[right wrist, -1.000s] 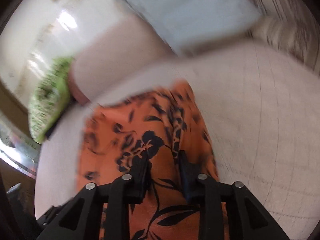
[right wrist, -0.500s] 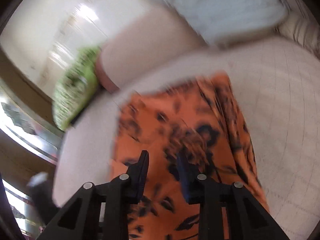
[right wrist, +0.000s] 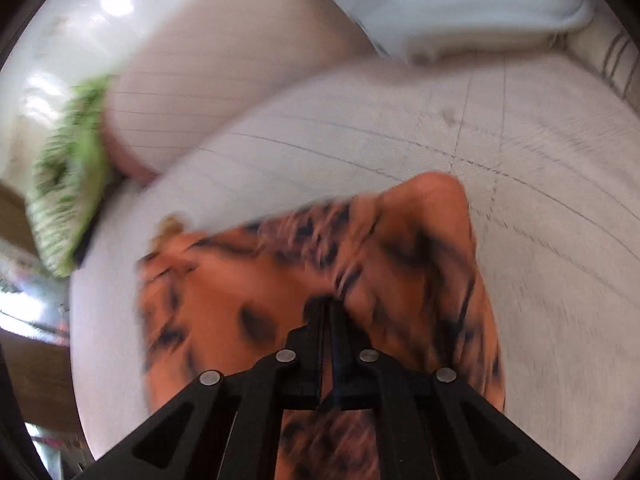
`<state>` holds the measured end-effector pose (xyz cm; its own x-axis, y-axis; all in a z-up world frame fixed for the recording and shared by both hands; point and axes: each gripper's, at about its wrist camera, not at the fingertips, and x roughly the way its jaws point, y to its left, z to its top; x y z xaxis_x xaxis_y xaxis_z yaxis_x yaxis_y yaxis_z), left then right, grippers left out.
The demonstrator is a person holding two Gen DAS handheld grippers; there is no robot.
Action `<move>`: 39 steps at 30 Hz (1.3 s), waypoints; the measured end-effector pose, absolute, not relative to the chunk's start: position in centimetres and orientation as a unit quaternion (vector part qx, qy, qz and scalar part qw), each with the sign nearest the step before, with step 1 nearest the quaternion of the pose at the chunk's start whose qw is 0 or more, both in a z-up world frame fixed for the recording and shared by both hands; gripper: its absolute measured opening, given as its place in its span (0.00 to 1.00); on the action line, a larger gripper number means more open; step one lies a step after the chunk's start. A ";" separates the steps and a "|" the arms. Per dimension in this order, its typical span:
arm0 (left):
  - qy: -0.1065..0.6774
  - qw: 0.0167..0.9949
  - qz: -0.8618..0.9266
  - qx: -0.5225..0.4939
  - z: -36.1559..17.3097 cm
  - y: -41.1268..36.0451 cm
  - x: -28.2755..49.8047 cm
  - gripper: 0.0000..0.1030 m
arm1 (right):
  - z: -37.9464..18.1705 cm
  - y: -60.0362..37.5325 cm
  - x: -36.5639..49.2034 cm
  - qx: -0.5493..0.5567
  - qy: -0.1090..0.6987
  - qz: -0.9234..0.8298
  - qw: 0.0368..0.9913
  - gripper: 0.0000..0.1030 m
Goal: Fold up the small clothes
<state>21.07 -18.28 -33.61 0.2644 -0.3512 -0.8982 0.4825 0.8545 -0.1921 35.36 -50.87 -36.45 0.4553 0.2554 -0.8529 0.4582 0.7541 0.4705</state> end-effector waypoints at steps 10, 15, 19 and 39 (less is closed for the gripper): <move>0.555 0.781 -0.280 0.052 -33.6 -16.4 20.8 0.92 | -32.2 -43.5 39.9 0.322 0.473 0.122 0.811 0.07; 0.550 0.784 -0.278 0.071 -34.2 -16.3 20.3 0.97 | -37.6 -43.8 40.6 0.352 0.499 0.104 0.785 0.02; 0.570 0.771 -0.278 0.051 -34.7 -16.0 21.0 0.98 | -35.4 -47.4 37.1 0.380 0.466 0.063 0.797 0.05; 0.549 0.792 -0.247 0.098 -33.6 -16.4 19.5 0.98 | -33.9 -48.6 14.5 0.320 0.425 -0.069 0.844 0.05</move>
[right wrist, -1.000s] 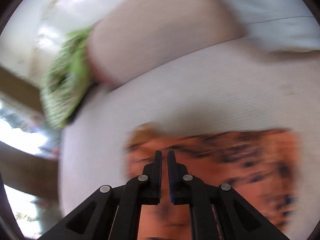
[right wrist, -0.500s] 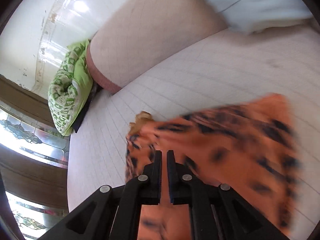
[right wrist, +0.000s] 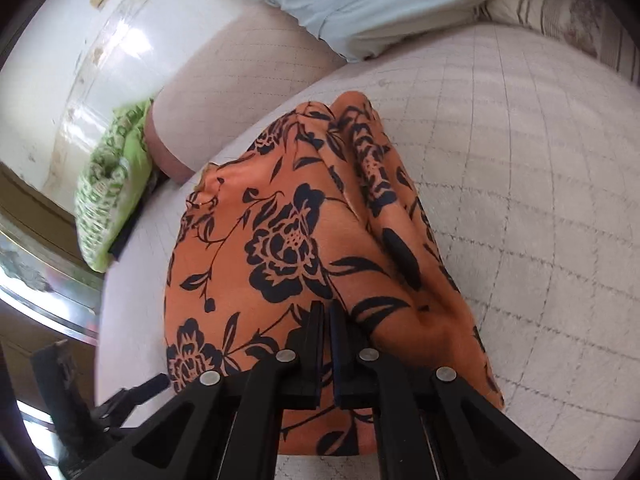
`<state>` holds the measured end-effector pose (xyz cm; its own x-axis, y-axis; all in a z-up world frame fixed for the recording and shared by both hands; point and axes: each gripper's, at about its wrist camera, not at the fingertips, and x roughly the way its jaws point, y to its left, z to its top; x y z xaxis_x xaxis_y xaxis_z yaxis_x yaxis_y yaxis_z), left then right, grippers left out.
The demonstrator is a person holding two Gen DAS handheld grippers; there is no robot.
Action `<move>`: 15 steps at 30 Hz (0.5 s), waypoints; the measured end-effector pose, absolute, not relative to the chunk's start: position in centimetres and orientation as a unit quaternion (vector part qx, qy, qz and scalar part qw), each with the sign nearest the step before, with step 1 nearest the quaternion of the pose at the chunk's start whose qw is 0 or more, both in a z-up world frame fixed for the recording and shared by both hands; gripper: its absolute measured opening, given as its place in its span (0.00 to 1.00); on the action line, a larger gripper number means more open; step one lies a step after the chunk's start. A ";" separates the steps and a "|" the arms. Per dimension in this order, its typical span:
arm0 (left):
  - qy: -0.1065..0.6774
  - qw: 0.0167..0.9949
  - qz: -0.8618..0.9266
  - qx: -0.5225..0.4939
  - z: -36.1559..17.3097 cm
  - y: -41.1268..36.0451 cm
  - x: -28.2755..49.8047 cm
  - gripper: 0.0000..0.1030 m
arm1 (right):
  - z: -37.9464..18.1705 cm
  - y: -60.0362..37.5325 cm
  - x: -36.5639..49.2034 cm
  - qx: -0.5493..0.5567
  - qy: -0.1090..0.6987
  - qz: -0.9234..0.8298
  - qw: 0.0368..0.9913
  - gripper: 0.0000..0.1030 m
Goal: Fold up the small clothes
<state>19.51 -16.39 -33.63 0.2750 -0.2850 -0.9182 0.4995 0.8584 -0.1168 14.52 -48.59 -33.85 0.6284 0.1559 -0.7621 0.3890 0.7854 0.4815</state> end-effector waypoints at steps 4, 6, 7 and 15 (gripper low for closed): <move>0.515 0.814 -0.242 0.114 -31.9 -17.1 19.2 0.98 | -32.3 -47.8 15.2 0.318 0.405 -0.078 0.854 0.05; 0.489 0.831 -0.234 0.127 -31.1 -17.4 19.1 0.98 | -31.6 -48.1 16.2 0.318 0.397 -0.073 0.858 0.05; 0.485 0.833 -0.235 0.126 -30.9 -17.5 19.2 0.98 | -31.4 -48.3 16.9 0.318 0.398 -0.069 0.858 0.05; 0.497 0.828 -0.229 0.123 -32.2 -18.0 21.0 0.98 | -31.8 -49.9 25.4 0.286 0.428 -0.091 0.853 0.05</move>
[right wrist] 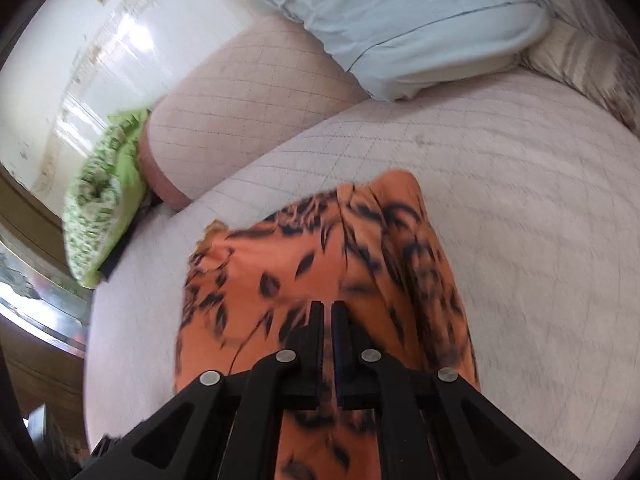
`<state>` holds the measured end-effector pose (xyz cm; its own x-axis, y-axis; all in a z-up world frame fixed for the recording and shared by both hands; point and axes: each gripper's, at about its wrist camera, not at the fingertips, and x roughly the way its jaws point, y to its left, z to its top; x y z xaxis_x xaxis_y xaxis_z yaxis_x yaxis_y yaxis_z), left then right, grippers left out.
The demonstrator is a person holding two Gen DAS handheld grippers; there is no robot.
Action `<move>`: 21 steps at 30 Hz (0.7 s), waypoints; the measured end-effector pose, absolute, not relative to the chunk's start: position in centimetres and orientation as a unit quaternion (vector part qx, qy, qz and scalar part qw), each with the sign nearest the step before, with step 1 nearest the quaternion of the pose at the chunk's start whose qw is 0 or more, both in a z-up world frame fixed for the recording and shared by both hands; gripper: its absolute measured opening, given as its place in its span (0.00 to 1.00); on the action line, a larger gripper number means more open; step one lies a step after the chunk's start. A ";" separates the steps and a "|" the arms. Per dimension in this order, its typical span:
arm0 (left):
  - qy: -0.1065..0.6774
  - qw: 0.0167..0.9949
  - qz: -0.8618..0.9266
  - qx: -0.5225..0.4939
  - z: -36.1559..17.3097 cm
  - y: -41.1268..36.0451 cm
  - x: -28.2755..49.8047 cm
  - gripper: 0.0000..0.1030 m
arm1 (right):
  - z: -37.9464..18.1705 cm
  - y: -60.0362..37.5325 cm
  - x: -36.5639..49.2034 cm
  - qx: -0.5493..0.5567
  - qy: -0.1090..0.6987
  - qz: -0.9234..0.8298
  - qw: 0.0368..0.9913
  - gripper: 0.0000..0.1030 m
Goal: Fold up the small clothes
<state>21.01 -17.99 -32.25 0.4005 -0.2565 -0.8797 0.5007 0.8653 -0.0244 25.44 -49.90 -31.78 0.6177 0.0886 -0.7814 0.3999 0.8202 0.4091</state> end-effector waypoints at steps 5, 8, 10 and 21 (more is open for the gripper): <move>0.492 0.830 -0.235 0.122 -32.5 -18.2 20.9 0.98 | -34.6 -51.1 29.3 0.237 0.454 -0.132 0.849 0.05; 0.485 0.832 -0.236 0.127 -32.5 -18.3 20.6 0.98 | -34.8 -51.6 29.8 0.236 0.443 -0.131 0.855 0.04; 0.484 0.833 -0.234 0.130 -32.5 -18.2 20.5 0.98 | -35.1 -52.8 29.4 0.281 0.437 -0.122 0.846 0.04; 0.481 0.836 -0.221 0.142 -32.2 -18.1 19.9 0.98 | -30.2 -50.3 19.9 0.315 0.417 -0.097 0.847 0.05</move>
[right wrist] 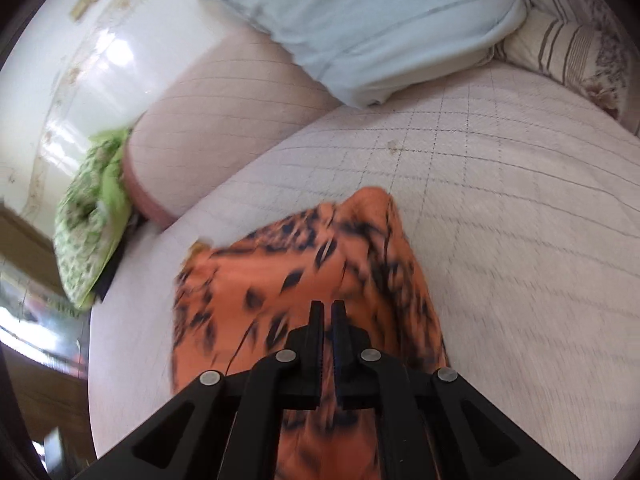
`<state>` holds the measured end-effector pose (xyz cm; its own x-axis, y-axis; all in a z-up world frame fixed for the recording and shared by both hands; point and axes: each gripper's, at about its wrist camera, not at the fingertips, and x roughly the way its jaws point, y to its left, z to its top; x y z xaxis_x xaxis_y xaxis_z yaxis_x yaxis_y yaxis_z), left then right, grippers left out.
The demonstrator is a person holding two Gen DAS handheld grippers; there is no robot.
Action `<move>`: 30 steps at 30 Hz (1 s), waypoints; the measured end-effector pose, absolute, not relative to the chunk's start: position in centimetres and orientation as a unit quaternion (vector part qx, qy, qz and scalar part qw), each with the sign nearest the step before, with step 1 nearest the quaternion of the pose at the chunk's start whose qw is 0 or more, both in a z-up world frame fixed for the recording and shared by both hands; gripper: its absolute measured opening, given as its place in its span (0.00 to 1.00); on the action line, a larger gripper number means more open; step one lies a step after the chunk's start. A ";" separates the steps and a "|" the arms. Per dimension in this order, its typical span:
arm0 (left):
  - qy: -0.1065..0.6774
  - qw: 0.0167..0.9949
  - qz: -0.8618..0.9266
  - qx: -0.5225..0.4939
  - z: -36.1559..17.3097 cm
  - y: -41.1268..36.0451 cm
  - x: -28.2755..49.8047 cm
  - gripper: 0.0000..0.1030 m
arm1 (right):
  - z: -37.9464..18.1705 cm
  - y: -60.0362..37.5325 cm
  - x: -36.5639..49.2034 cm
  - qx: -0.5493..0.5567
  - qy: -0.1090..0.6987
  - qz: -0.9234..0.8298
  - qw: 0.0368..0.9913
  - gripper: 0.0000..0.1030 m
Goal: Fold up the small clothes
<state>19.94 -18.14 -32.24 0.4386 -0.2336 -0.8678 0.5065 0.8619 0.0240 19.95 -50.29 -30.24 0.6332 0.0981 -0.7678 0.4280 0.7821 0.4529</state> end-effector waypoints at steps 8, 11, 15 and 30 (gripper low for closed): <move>0.484 0.836 -0.216 0.145 -32.3 -18.2 19.5 0.98 | -33.0 -47.1 14.6 0.295 0.455 -0.127 0.831 0.06; 0.487 0.834 -0.216 0.145 -32.6 -18.3 19.5 0.98 | -34.1 -46.9 14.5 0.292 0.436 -0.121 0.843 0.06; 0.490 0.832 -0.216 0.143 -32.7 -18.5 19.5 0.99 | -34.2 -47.4 14.9 0.294 0.442 -0.110 0.840 0.05; 0.508 0.837 -0.182 0.093 -32.3 -16.8 22.8 0.99 | -32.2 -47.5 15.1 0.307 0.445 -0.107 0.834 0.05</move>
<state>22.81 -16.85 -32.31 0.4172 -0.2103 -0.8841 0.3995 0.9162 -0.0294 15.10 -47.46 -32.20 0.5805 0.0941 -0.8088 0.4520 0.7889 0.4162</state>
